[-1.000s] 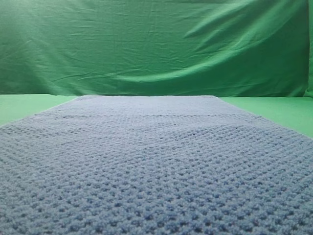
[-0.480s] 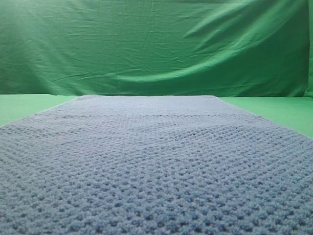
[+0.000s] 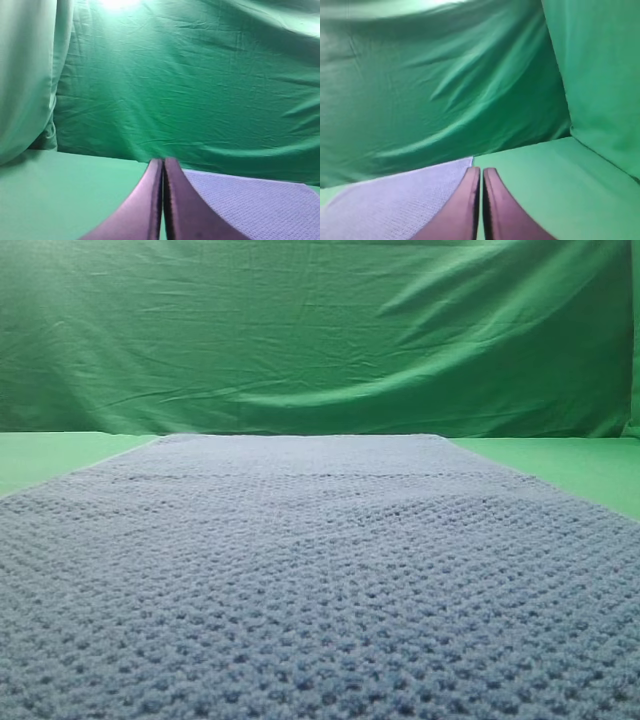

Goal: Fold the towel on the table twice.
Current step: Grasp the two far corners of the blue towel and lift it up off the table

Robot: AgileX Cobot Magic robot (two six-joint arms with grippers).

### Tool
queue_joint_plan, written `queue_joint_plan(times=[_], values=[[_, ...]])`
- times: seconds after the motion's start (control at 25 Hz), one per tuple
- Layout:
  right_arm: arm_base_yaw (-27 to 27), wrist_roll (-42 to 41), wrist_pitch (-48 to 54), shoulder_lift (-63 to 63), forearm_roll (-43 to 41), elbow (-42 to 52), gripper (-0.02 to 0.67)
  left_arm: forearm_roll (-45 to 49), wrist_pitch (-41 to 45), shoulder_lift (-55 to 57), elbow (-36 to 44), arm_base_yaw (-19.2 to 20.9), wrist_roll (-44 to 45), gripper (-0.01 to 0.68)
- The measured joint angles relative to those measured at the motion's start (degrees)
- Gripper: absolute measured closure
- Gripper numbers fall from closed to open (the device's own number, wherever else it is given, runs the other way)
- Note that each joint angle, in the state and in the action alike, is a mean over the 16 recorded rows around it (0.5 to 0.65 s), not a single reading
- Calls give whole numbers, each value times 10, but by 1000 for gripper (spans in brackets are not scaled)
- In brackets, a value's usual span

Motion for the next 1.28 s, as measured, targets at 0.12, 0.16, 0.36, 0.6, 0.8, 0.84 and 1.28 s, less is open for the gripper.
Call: queue_joint_plan(times=[0.12,0.16,0.36,0.6,0.8,0.84,1.28], values=[[0,1,28,16,0,-35,649,1,43,15,-36,0,-12,673],[0,1,39,24,0,-48,649,2,61,22,-49,0,-15,673],[0,-8,107,67,0,-113,649,-3,160,54,-110,0,-20,673],[0,-24,168,118,0,-165,649,-21,234,88,-149,0,-20,673],[0,-26,188,153,-4,-188,649,-34,254,105,-168,0,-20,673],[0,-26,193,161,-6,-194,649,-36,258,109,-175,0,-20,673],[22,-23,327,347,-63,-334,649,-21,386,268,-307,-42,-21,673]])
